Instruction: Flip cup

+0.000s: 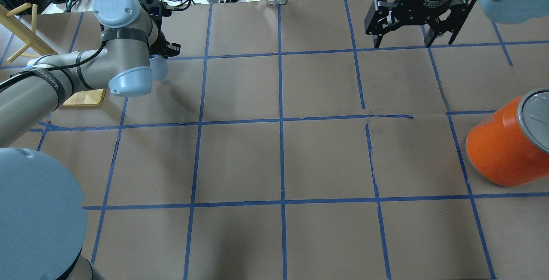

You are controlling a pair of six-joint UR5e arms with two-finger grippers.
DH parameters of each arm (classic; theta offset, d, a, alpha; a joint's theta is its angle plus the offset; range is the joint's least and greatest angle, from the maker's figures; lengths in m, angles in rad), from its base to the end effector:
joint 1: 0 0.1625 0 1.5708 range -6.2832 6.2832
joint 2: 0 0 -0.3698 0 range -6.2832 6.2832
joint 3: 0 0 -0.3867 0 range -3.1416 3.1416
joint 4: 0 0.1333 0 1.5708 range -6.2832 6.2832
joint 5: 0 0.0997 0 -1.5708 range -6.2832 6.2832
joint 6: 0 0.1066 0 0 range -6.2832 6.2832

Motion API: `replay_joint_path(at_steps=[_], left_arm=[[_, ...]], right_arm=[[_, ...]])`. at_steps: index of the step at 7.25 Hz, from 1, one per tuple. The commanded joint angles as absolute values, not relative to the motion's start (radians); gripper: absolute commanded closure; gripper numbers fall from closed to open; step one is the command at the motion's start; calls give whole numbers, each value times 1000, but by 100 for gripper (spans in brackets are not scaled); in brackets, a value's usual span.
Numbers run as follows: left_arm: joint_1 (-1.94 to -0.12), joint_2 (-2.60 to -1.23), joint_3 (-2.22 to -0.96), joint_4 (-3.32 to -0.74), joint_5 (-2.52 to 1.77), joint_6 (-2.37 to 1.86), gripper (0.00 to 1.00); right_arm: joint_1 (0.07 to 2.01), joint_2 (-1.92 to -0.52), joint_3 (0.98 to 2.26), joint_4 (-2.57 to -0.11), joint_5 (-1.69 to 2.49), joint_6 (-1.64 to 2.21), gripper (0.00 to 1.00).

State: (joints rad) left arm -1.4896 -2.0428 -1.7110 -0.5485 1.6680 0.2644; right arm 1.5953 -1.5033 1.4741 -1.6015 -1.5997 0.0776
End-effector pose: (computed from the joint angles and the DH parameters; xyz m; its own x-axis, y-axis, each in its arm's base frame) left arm -0.0724 -0.6263 0.2121 -0.9739 0.1237 -0.1901 0.1866 0.9135 -0.3616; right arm 0.1429 -0.5140 0.4424 -0.9982 0.0547 0.0241 0.0531 0.9967 -0.0619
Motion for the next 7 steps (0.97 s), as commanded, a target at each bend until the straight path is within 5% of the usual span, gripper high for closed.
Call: replay_joint_path(at_steps=[1,3,7], left_arm=[[-1489,-2045,-1718,-537,1671,262,100],[-1486,-2040,-1707,-557,1666,262,0],[-1496,-1878,-1672,-916,1672,252,0]], right_arm=[[1595,-1503,1476,-1603,-1600,75,0],[1595,-1503,1479,-1597,-1600,74,0],[1595,-1503,1480,-1600,-1600,77,0]])
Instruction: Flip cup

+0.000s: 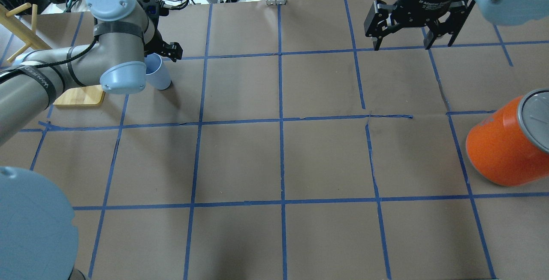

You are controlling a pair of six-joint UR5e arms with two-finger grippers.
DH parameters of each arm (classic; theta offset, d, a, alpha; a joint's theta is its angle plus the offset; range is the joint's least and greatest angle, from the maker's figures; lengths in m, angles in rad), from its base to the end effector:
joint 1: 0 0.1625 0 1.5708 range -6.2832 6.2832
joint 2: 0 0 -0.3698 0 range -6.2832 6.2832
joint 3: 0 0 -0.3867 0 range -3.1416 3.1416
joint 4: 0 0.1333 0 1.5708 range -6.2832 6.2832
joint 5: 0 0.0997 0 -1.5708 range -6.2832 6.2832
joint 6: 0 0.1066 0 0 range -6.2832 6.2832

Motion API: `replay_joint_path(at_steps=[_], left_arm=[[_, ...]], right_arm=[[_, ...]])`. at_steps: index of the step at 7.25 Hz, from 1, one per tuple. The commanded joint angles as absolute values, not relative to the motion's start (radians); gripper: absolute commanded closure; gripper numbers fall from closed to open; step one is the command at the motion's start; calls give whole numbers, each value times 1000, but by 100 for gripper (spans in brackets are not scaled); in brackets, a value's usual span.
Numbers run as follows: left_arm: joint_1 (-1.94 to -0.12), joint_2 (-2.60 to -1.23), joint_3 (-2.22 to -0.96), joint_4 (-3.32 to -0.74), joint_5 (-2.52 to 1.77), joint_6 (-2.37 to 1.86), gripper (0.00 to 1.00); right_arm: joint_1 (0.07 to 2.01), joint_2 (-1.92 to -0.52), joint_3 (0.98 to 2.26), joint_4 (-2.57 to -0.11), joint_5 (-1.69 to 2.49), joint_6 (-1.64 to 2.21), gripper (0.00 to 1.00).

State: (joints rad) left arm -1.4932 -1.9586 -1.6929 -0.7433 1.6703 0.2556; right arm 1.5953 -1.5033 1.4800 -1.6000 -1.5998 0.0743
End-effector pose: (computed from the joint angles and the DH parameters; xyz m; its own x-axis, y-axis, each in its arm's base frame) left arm -0.0754 -0.6129 0.2465 -0.9761 0.1349 -0.1703 0.1790 0.9437 -0.2783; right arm 0.1428 -0.5133 0.4393 -0.9984 0.0512 0.0250 0.0498 0.9973 -0.0545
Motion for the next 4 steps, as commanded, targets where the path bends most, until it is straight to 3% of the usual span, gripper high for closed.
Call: replay_joint_path(at_steps=[1,4], left_arm=[[-1496,-1808,-1614,-1141,1667,242,0],[-1503,-1640,-1461,-1581,1599,163,3]], right_arm=[[1595,-1503,1480,-1598,-1601,77,0],[1595,-1505,1479,-1603,-1608,78,0]])
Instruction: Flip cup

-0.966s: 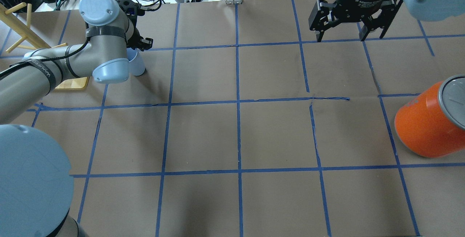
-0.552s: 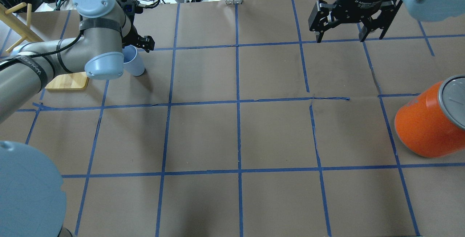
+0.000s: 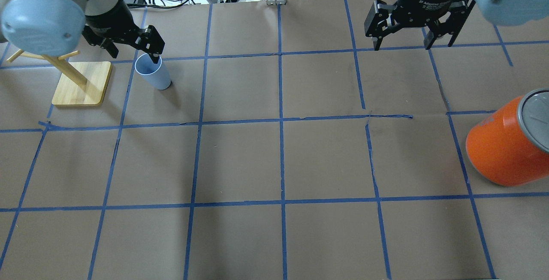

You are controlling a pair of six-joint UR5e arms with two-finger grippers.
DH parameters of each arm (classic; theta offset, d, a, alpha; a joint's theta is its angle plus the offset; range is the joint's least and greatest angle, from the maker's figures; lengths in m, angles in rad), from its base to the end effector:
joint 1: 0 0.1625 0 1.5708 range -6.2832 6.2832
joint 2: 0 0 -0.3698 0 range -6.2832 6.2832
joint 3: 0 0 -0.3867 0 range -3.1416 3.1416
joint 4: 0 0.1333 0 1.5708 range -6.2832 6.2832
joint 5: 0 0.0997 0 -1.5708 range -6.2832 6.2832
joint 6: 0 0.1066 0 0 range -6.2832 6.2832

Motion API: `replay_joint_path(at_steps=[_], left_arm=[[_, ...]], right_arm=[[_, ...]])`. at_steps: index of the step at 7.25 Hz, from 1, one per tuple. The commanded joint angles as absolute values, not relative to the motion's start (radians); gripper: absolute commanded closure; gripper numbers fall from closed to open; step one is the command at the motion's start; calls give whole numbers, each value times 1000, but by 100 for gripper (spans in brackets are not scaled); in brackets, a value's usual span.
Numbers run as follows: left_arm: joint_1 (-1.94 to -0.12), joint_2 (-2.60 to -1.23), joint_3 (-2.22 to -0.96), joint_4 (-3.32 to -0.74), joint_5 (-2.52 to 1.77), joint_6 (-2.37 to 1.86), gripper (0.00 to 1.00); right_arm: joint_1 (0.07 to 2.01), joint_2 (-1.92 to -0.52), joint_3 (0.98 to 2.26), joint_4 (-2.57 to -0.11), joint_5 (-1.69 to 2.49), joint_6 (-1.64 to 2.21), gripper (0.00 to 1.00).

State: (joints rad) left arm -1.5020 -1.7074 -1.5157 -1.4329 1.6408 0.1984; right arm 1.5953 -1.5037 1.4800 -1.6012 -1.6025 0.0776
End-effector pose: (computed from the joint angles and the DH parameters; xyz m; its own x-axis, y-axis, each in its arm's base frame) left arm -0.0883 -0.5487 0.3968 -0.9889 0.1252 -0.0796 0.1288 0.9908 -0.0415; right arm 0.1425 -0.5134 0.4396 -0.9981 0.0547 0.0274 0.0531 0.9970 -0.0564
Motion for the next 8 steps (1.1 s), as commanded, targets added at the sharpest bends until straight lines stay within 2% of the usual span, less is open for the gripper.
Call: replay_joint_path(at_steps=[1,8], left_arm=[[-1508,-1612,-1444,-1635,1598,140,2],[-1519,-1563,-1500,-1628,1609,132,0]], right_arm=[[1595,-1506,1480,-1603,-1623,77,0],[1595,-1506,1480,-1601,-1624,77,0]])
